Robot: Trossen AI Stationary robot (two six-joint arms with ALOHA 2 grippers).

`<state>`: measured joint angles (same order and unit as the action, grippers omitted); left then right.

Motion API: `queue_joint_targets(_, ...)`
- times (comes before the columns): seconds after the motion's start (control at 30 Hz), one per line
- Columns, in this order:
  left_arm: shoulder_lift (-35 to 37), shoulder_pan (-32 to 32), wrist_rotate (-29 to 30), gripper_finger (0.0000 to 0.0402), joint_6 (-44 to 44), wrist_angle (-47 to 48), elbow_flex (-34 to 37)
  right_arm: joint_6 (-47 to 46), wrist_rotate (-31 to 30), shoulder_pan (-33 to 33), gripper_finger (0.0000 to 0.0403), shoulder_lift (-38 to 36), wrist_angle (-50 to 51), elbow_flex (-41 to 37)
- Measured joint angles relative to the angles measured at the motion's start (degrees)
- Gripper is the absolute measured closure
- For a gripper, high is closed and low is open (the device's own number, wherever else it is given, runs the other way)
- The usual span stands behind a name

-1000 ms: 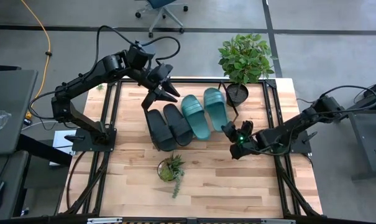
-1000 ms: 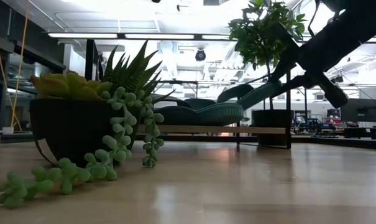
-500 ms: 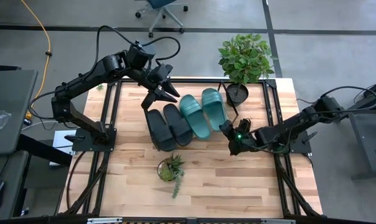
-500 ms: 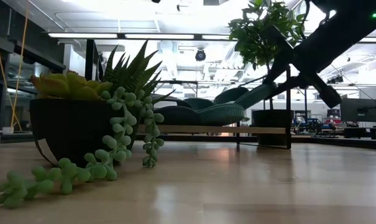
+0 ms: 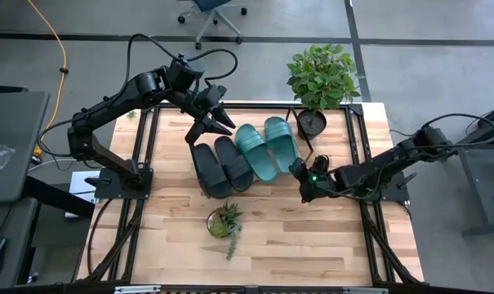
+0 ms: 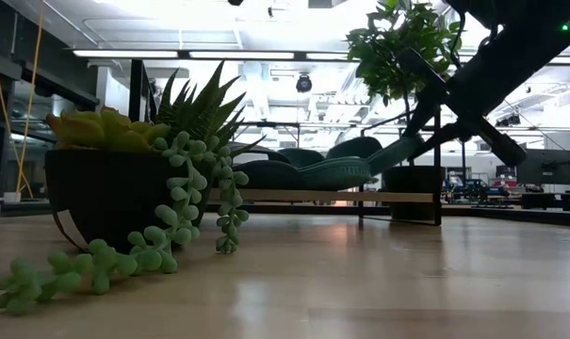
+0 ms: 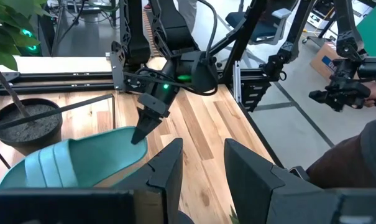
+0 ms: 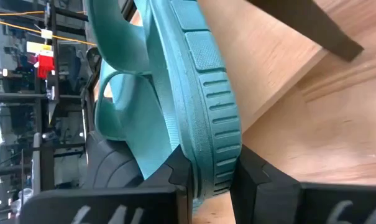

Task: Pick and place slides into the shelf
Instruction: Put the blue slipper on the shelf

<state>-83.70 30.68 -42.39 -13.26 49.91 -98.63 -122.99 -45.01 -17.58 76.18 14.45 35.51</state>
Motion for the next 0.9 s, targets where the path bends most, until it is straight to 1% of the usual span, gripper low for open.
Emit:
queue_joint_targets(0.07,0.0,0.0,0.0,0.0296,0.0,0.0,0.0,0.0,0.3,0.0,0.0363,0.0,0.1,0.0)
queue_joint_targets(0.23,0.0,0.0,0.0,0.0296,-0.4,0.0,0.0,-0.6,0.5,0.0,0.0344,0.0,0.4,0.0)
queue_joint_targets(0.47,0.0,0.0,0.0,0.0296,-0.4,0.0,0.0,-0.6,0.7,0.1,0.0337,0.0,0.4,0.0)
queue_joint_targets(0.53,0.0,0.0,0.0,0.0296,-0.4,0.0,0.0,-1.5,1.0,0.1,0.0329,0.0,0.4,0.0)
queue_joint_targets(0.6,0.0,0.0,0.0,0.0296,-0.4,0.0,0.0,-1.6,1.7,0.1,0.0313,0.0,0.4,0.0)
queue_joint_targets(0.73,0.0,-0.1,0.0,0.0296,-0.4,0.0,0.0,-1.5,5.2,0.5,0.0267,0.0,0.4,0.0)
queue_joint_targets(0.9,0.0,-1.5,2.0,0.0295,-0.4,0.0,0.0,-1.1,5.2,0.5,0.0218,0.0,0.8,0.0)
